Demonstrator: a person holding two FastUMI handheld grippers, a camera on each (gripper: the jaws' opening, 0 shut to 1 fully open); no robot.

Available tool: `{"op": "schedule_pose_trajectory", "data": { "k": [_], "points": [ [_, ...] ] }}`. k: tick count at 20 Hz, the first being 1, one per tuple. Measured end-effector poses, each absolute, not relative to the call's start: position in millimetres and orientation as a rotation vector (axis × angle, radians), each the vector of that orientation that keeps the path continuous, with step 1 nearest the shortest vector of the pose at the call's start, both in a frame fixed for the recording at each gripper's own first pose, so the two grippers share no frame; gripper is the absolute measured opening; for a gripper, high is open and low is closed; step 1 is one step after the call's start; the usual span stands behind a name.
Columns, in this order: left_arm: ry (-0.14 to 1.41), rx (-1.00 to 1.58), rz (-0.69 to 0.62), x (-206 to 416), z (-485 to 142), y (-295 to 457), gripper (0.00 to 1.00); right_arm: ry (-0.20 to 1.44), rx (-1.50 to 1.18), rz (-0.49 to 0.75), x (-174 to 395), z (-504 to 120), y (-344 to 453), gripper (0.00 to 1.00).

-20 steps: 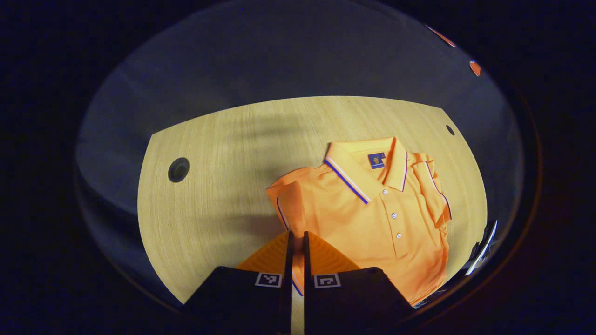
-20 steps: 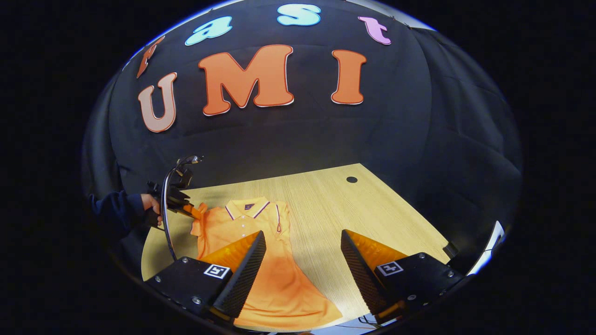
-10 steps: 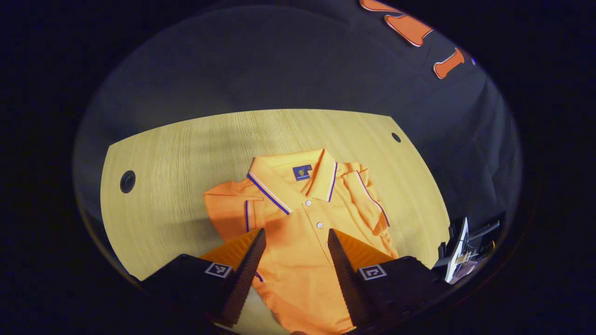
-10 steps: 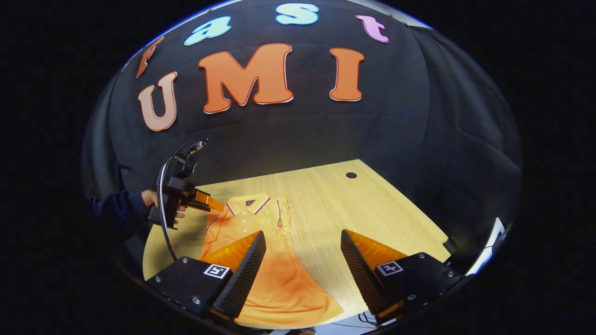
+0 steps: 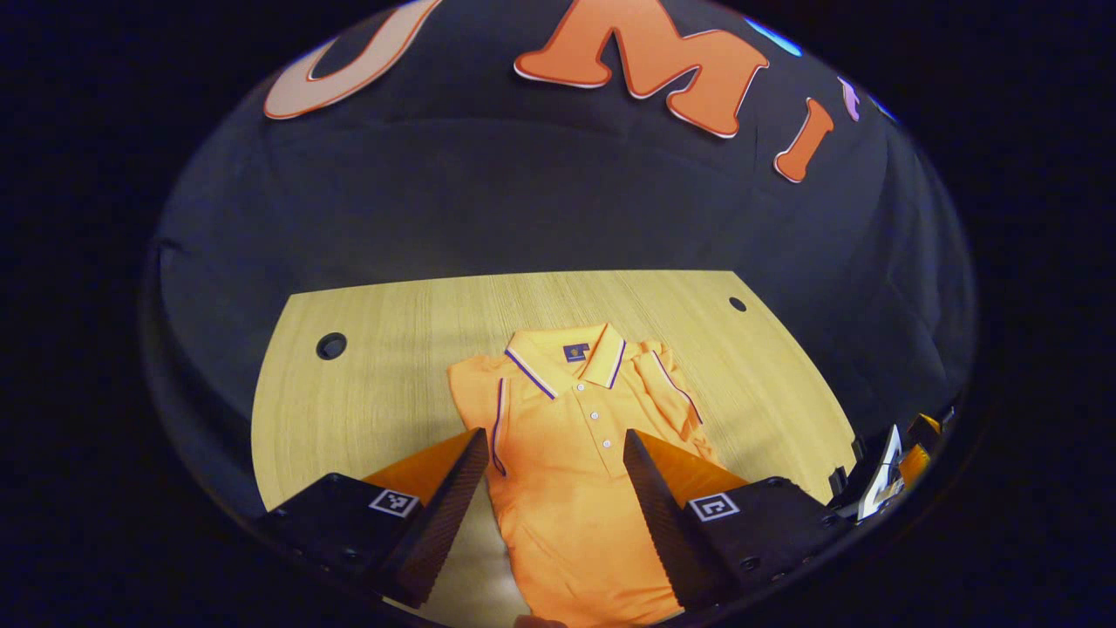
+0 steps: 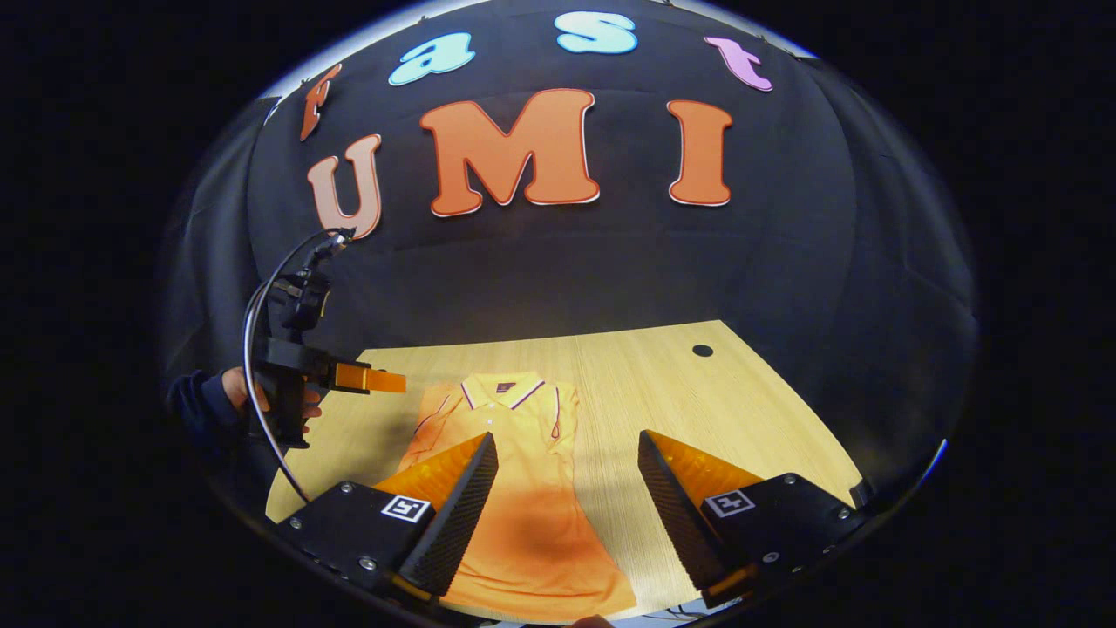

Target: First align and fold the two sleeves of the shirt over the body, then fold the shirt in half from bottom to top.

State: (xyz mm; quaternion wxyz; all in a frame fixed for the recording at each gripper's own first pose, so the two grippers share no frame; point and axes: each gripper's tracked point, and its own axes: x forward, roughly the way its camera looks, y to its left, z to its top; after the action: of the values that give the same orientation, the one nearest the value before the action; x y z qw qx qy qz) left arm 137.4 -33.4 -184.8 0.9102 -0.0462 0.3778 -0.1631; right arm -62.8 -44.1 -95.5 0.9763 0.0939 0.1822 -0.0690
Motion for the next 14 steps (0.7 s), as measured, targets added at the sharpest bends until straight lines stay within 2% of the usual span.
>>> {"op": "schedule_pose_trajectory", "data": {
  "k": [8, 14],
  "points": [
    [0.693, -0.099, -0.186, 43, -157, -4, 0.97, 0.418, 0.172, 0.022, -83, -126, -31, 0.99],
    [0.756, -0.092, -0.098, -37, -184, 5, 0.97, 0.52, 0.169, 0.102, -105, -171, -28, 0.99]
  ]
}}
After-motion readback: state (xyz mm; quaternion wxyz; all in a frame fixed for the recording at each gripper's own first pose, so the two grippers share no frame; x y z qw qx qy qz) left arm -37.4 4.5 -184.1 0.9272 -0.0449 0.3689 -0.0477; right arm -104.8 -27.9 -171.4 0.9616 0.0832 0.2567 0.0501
